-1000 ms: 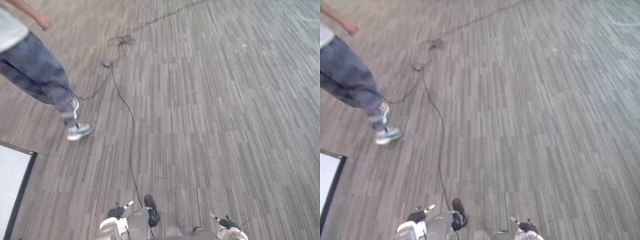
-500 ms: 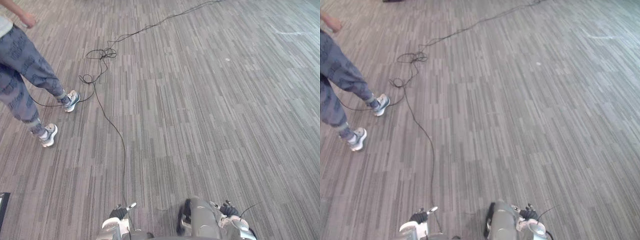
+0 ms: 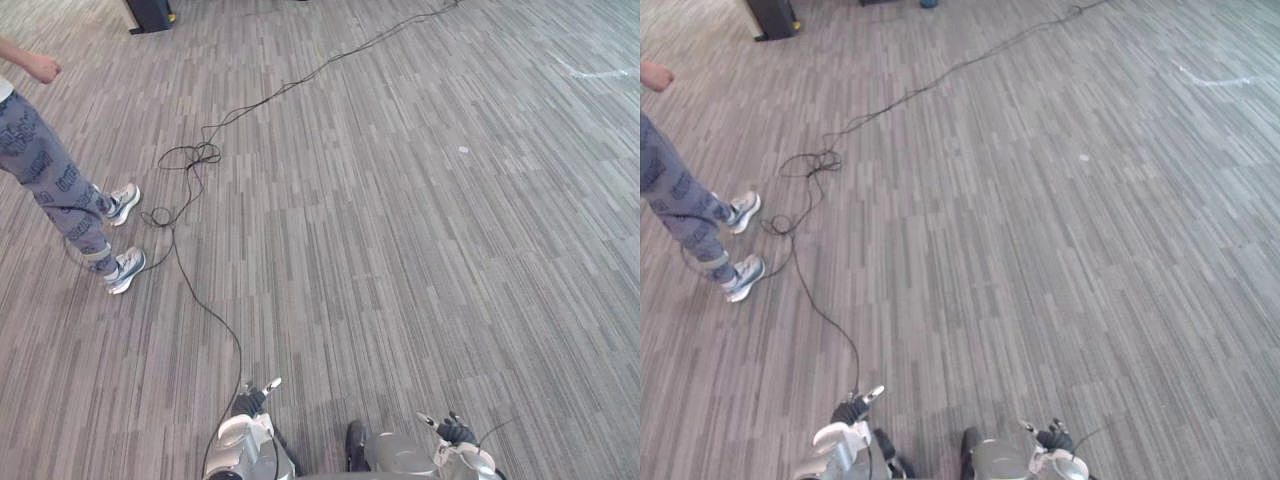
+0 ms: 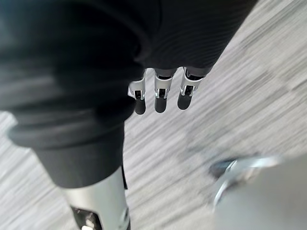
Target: Pick up cushions and gather them together orderly.
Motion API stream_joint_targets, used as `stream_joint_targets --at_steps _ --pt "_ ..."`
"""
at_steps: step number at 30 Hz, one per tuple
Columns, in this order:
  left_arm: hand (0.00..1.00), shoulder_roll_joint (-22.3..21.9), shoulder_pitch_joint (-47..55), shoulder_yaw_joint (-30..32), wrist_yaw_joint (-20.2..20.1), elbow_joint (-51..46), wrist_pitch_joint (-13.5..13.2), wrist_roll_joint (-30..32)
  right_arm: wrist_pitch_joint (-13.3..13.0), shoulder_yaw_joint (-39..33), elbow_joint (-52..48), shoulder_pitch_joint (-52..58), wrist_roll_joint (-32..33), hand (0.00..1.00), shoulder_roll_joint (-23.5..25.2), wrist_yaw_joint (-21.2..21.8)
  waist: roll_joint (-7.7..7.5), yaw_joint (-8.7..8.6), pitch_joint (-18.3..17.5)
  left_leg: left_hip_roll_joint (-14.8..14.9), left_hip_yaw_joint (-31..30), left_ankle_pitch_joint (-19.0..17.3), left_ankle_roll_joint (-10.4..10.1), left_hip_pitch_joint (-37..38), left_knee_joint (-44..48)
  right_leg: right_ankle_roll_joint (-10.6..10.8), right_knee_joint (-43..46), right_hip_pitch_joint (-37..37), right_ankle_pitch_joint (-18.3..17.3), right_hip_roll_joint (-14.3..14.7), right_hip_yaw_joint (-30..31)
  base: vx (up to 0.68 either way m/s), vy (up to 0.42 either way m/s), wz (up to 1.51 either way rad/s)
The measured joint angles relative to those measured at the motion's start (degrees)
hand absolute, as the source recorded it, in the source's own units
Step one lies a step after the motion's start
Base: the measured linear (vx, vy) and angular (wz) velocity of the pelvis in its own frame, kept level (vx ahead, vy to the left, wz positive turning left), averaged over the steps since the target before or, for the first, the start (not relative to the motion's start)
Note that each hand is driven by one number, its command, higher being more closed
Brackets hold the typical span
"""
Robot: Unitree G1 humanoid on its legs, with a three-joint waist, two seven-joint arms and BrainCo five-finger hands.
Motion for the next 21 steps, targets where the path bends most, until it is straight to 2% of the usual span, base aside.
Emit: stream_joint_targets --at_steps 1,2,3,4,5,6,7,8,9,10,11,12,13,14,15,16,17,18,19,20,21 --pt "0.0 -0.3 0.2 -0.1 0.1 0.0 -0.2 0.0 0.0 0.0 0.0 0.0 0.0 0.0 0.0 0.1 0.33 0.22 -0.4 -1.3 -2.6 1.3 -1.0 -0.8 -4.3 0.7 -0.9 0.7 -1.7 -0.3 1.7 0.39 0.254 -1.1" --pt "0.0 -0.4 0.4 -0.2 0.1 0.3 -0.4 0.0 0.0 0.2 0.0 0.0 -0.1 0.0 -0.2 0.3 1.14 0.39 -1.0 -1.6 -5.2 3.3 0.5 -1.6 -7.8 2.0 -0.5 1.7 -4.7 -0.6 4.8 0.63 0.433 -1.51" --pt "0.0 0.2 1.0 -0.1 0.1 0.1 -0.2 0.0 0.0 0.2 -0.1 1.0 -0.1 0.0 0.7 0.3 -0.7 0.63 -2.5 -3.3 -5.7 6.9 1.8 -1.0 -5.1 3.8 1.8 1.8 -7.3 -3.1 7.7 0.57 0.402 -1.36" --pt "0.0 0.5 1.3 -0.2 0.1 0.1 -0.2 0.0 -0.1 0.2 -0.2 1.5 -0.1 0.0 0.8 0.2 -1.4 0.76 -3.6 -4.0 -5.2 6.9 1.8 -0.9 -4.1 4.7 3.3 1.2 -7.9 -4.1 8.2 0.78 0.444 -1.49" --pt "0.0 1.7 1.5 0.1 0.3 0.3 -0.2 0.0 -0.2 1.3 -0.6 2.6 -0.2 0.0 1.9 0.3 -4.46 0.85 -4.7 -4.7 0.1 2.9 3.5 1.4 -1.4 8.8 18.1 -5.4 -8.2 -7.2 8.5 0.65 0.341 -1.13" --pt "0.0 2.1 1.6 0.0 0.3 0.4 -0.2 0.0 -0.2 1.5 -0.5 2.6 -0.2 0.0 2.3 0.4 -4.86 1.03 -4.6 -4.7 1.6 2.3 3.8 2.7 -1.1 10.7 23.9 -8.0 -7.0 -7.7 8.4 0.76 0.404 -1.52" --pt "0.0 3.0 1.5 -0.7 0.3 1.1 -0.1 -0.4 -0.3 2.0 -0.9 2.6 -0.6 0.0 2.2 0.5 -4.91 0.64 -4.2 -4.8 4.3 0.3 4.6 7.5 -2.2 14.7 38.4 -15.0 -3.1 -9.2 7.0 0.57 0.338 -1.04" --pt "0.0 3.2 1.5 -1.2 0.4 2.0 0.7 -1.0 -0.2 2.2 -0.9 2.4 -0.6 0.0 1.9 0.5 -4.62 -0.06 -3.9 -4.8 5.7 -0.2 5.0 11.8 -4.0 14.1 43.7 -16.7 -3.1 -9.8 4.1 0.65 0.361 -1.29" --pt "0.0 3.2 1.5 -1.8 0.5 2.8 1.1 -1.1 -0.3 2.3 -2.1 2.7 -0.8 0.0 1.6 0.6 -3.69 -0.03 -3.4 -4.6 8.3 -0.3 5.2 18.5 -7.3 11.9 47.1 -18.2 -3.6 -10.5 -1.1 0.51 0.276 -0.96" --pt "0.0 3.2 1.7 -1.9 0.5 3.1 1.1 -1.1 -0.4 2.3 -2.4 2.7 -0.9 0.0 1.5 0.6 -3.46 -0.02 -3.4 -4.5 9.9 -0.3 5.2 21.2 -8.6 11.0 47.8 -19.0 -3.8 -10.7 -3.4 0.49 0.25 -1.16" --pt "0.0 3.5 1.5 -2.4 0.5 3.7 1.1 -1.2 -0.7 2.5 -2.6 2.3 -1.1 0.0 1.3 0.9 -3.08 -0.15 -3.4 -4.8 12.3 -0.3 5.2 25.5 -11.3 9.1 47.6 -22.2 -4.4 -11.3 -9.3 0.46 0.218 -0.89" --pt "0.0 4.0 0.2 -3.3 0.5 4.6 1.2 -1.2 -0.9 2.3 -2.8 1.9 -1.2 0.0 1.2 1.1 -3.11 -0.68 -3.4 -5.2 12.7 -0.3 5.2 27.4 -12.8 7.7 44.6 -25.5 -5.0 -11.9 -15.2 0.47 0.183 -0.69" --pt "0.0 4.0 -0.7 -3.5 0.5 5.1 1.1 -1.1 -0.9 2.3 -2.4 1.6 -1.2 0.0 0.9 1.1 -2.94 -1.0 -3.2 -5.3 12.7 -0.3 5.2 27.9 -13.3 6.5 42.4 -26.9 -5.3 -12.0 -17.9 0.47 0.113 -0.31" --pt "0.0 4.0 -2.5 -4.2 0.5 6.0 1.2 -1.1 -0.9 2.3 -1.8 0.6 -1.1 0.0 0.1 1.3 -2.16 -1.46 -2.7 -5.1 12.7 -0.3 5.2 29.1 -14.5 3.8 35.1 -30.0 -4.3 -10.3 -21.6 0.4 0.052 -0.16" --pt "0.0 3.9 -2.9 -4.2 0.5 6.3 1.2 -1.1 -0.9 2.3 -1.8 0.3 -1.1 0.0 -0.2 1.3 -2.0 -1.65 -2.5 -5.1 12.7 -0.3 5.2 29.6 -14.7 2.9 32.1 -30.9 -3.5 -9.4 -22.0 0.53 0.017 -0.19" --pt "0.0 3.8 -3.4 -4.3 0.5 6.9 1.3 -0.8 -0.9 2.3 -1.7 -0.3 -1.1 0.0 -0.7 1.4 -1.78 -2.48 -2.1 -5.3 12.5 -0.3 5.1 31.0 -15.0 1.9 21.8 -32.6 1.3 -7.3 -22.8 0.59 -0.034 -0.02" --pt "0.0 4.0 -2.8 -4.6 0.4 7.5 1.4 0.3 -0.9 2.4 -0.9 -0.1 -1.2 0.0 -0.8 1.4 -2.86 -3.69 -2.1 -6.9 12.1 -0.6 3.7 33.8 -15.4 2.0 8.1 -30.8 10.4 -6.1 -21.9 0.62 -0.06 0.13" --pt "0.0 4.0 -2.4 -4.5 0.3 7.8 1.4 0.8 -1.1 2.0 -0.3 0.0 -0.9 0.0 -0.8 1.5 -3.24 -4.07 -1.5 -7.8 11.7 -0.9 0.7 36.3 -15.6 -6.6 5.7 -29.5 18.9 -6.3 -21.4 0.62 -0.056 -0.23" --pt "0.0 2.3 -2.6 -4.4 0.3 8.3 1.5 0.9 -1.0 1.3 0.1 -2.1 -1.2 0.0 -2.6 1.3 0.97 -3.56 -0.4 -5.4 12.3 -0.5 -0.6 37.9 -15.7 -6.7 9.5 -29.9 16.9 -3.7 -21.2 0.56 -0.035 -0.39" --pt "0.0 1.7 -3.2 -3.9 0.1 8.1 1.5 1.0 -1.0 0.9 0.1 -3.1 -1.2 0.0 -2.9 1.4 1.48 -3.66 0.0 -5.3 11.4 2.3 -3.6 37.6 -15.0 -7.1 13.1 -31.2 13.1 -4.1 -20.4 0.54 -0.041 -0.53" --pt "0.0 1.2 -3.3 -3.9 0.1 7.6 1.6 1.4 -1.0 0.2 -0.1 -3.2 -1.0 0.0 -2.4 1.4 1.53 -4.06 0.1 -5.4 10.5 5.8 -4.9 37.8 -13.5 -6.9 16.8 -31.7 9.6 -4.6 -20.1 0.65 -0.145 -0.13"
